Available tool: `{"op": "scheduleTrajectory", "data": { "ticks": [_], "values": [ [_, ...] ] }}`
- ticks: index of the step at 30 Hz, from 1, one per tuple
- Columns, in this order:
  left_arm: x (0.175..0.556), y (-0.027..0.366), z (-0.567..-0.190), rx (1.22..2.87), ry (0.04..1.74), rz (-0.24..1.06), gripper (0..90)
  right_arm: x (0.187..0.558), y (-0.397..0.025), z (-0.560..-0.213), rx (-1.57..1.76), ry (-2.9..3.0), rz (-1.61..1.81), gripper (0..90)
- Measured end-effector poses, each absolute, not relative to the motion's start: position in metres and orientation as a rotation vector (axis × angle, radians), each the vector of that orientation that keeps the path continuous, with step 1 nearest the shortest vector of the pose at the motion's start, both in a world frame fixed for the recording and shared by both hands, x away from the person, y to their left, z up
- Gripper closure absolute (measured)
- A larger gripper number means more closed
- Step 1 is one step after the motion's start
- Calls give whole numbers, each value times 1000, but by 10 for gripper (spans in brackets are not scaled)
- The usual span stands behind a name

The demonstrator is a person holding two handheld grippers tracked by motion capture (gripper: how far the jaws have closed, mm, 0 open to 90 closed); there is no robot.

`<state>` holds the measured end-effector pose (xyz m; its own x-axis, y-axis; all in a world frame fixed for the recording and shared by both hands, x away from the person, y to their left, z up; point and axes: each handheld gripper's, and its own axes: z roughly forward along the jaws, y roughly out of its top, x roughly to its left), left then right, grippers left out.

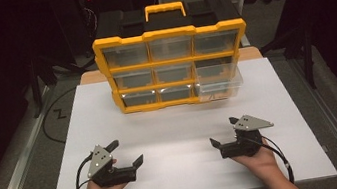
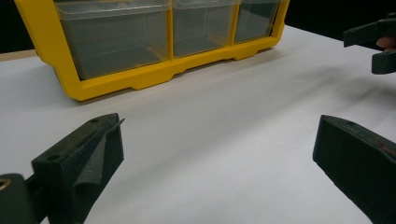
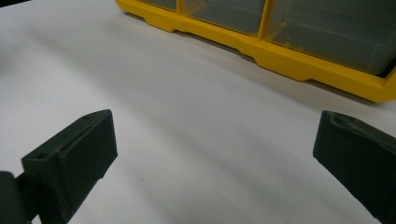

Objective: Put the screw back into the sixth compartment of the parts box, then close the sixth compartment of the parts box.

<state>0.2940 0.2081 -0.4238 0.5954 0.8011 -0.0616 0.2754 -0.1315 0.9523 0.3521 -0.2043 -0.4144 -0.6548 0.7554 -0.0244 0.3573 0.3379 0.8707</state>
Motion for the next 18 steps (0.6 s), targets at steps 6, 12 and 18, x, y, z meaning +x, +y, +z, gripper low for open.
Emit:
{"op": "scheduleTrajectory", "data": {
  "ticks": [6, 12, 18],
  "values": [
    [292, 208, -422, 1686, 903, 585, 26, 349, -204, -408, 943, 2131, 1315, 10],
    [293, 204, -423, 1705, 900, 570, 26, 343, -203, -402, 898, 2127, 1333, 91],
    [291, 205, -423, 1713, 893, 581, 26, 342, -205, -397, 915, 2076, 1387, 169]
  ]
}}
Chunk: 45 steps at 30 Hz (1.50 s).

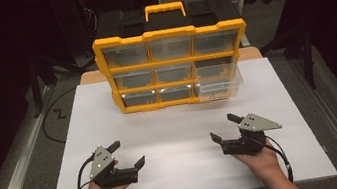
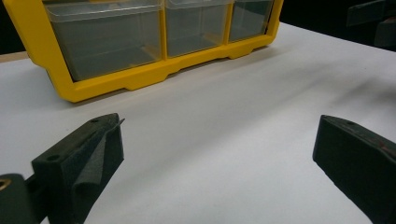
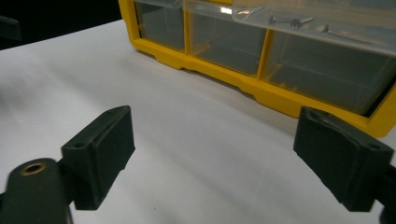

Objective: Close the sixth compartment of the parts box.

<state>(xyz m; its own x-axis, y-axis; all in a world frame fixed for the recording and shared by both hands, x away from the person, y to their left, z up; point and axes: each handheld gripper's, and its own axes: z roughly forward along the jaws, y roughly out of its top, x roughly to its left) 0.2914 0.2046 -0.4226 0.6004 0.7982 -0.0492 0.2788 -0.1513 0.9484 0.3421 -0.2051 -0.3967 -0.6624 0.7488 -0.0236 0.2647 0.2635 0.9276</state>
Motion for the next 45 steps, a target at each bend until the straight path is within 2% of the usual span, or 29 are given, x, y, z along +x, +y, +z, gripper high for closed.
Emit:
{"op": "scheduleTrajectory", "data": {
  "ticks": [7, 13, 18, 30, 45],
  "values": [
    [293, 206, -423, 1715, 908, 592, 26, 343, -206, -394, 941, 2050, 1374, 270],
    [289, 203, -421, 1722, 892, 603, 26, 346, -212, -392, 970, 2025, 1392, 433],
    [290, 201, -422, 1731, 886, 605, 27, 351, -214, -389, 980, 1991, 1374, 632],
    [289, 202, -423, 1735, 874, 619, 29, 367, -209, -379, 995, 1926, 1370, 886],
    [289, 203, -423, 1729, 868, 616, 29, 372, -198, -374, 964, 1916, 1362, 900]
  ]
}}
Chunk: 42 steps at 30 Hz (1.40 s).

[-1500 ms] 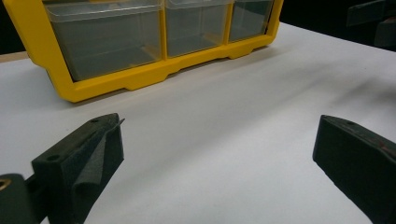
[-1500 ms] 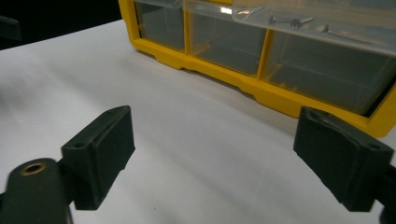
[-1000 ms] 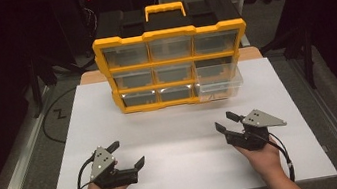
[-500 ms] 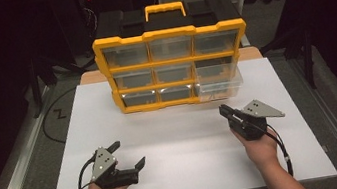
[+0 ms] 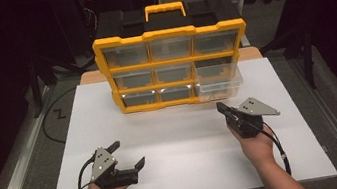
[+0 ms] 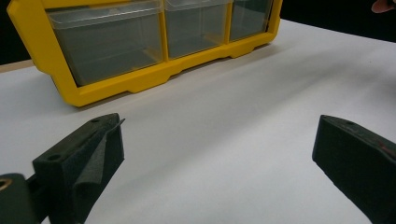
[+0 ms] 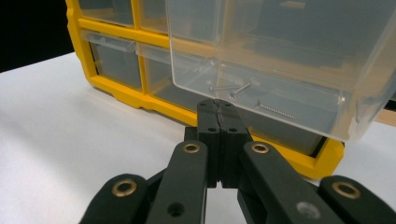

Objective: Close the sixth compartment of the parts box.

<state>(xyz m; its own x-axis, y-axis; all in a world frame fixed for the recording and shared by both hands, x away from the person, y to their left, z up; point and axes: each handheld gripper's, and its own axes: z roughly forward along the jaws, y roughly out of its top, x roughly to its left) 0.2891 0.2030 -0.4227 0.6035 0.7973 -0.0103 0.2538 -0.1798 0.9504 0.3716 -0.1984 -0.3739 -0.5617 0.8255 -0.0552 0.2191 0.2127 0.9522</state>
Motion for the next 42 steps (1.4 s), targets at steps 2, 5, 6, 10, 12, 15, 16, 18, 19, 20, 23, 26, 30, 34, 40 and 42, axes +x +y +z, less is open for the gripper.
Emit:
{"op": "scheduleTrajectory", "data": {
  "ticks": [2, 5, 6, 10, 12, 15, 16, 18, 19, 20, 23, 26, 30, 34, 40, 42],
  "values": [
    [289, 203, -423, 1728, 865, 614, 29, 373, -198, -373, 969, 1917, 1359, 900],
    [289, 203, -423, 1729, 862, 615, 29, 373, -198, -369, 970, 1896, 1364, 900],
    [289, 203, -423, 1729, 863, 613, 29, 373, -199, -368, 977, 1887, 1370, 900],
    [290, 202, -424, 1736, 860, 611, 31, 375, -201, -363, 978, 1868, 1361, 900],
    [291, 201, -424, 1738, 857, 606, 31, 376, -202, -363, 975, 1867, 1358, 900],
    [291, 201, -425, 1735, 855, 604, 31, 377, -203, -361, 968, 1858, 1347, 900],
    [291, 202, -425, 1738, 855, 604, 31, 377, -203, -361, 975, 1852, 1355, 900],
    [291, 202, -424, 1735, 856, 607, 31, 378, -206, -359, 973, 1843, 1358, 900],
    [291, 203, -424, 1733, 855, 607, 31, 379, -206, -358, 983, 1838, 1364, 900],
    [291, 203, -424, 1732, 855, 607, 31, 380, -208, -358, 990, 1836, 1356, 900],
    [291, 205, -424, 1728, 855, 611, 31, 382, -208, -358, 1001, 1824, 1350, 900],
    [291, 206, -423, 1711, 860, 615, 31, 382, -208, -357, 998, 1822, 1345, 900],
    [290, 207, -421, 1698, 865, 617, 31, 387, -207, -352, 1002, 1796, 1350, 900],
    [291, 208, -421, 1694, 868, 613, 31, 394, -207, -346, 1009, 1778, 1353, 900],
    [291, 208, -421, 1695, 865, 610, 32, 404, -205, -343, 1011, 1774, 1330, 900],
    [291, 208, -421, 1692, 864, 608, 33, 407, -204, -343, 1006, 1775, 1322, 900]
  ]
}}
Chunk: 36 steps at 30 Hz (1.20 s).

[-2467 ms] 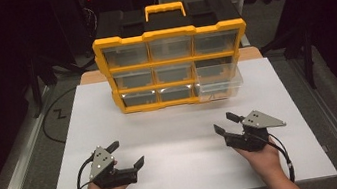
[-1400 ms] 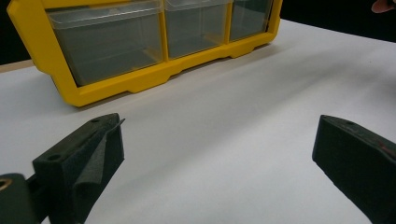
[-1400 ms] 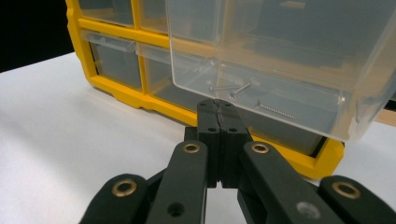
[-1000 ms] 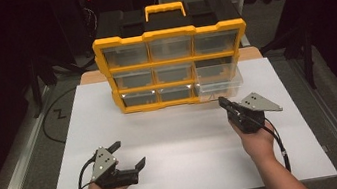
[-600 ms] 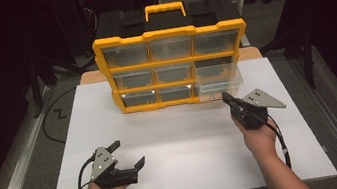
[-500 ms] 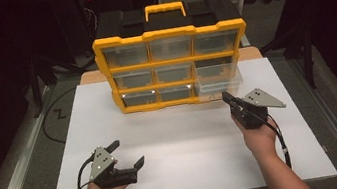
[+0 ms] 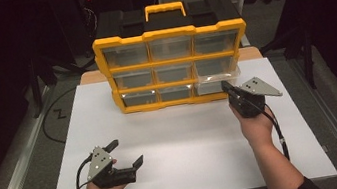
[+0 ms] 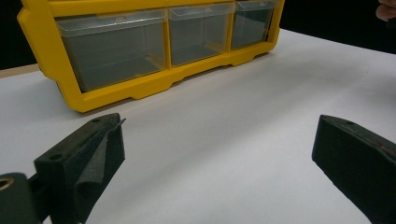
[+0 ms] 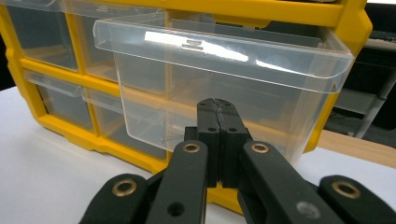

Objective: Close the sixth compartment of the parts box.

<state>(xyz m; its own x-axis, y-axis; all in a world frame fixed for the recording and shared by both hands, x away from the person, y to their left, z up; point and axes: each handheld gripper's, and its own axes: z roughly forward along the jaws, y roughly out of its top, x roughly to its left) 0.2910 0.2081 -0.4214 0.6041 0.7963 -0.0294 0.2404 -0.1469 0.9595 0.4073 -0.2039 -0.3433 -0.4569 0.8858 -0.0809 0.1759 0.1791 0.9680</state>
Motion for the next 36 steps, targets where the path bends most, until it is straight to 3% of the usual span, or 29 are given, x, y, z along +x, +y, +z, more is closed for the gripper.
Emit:
{"op": "scheduleTrajectory", "data": {
  "ticks": [36],
  "values": [
    [291, 209, -421, 1690, 858, 605, 34, 454, -193, -337, 1039, 1768, 1228, 900]
  ]
}}
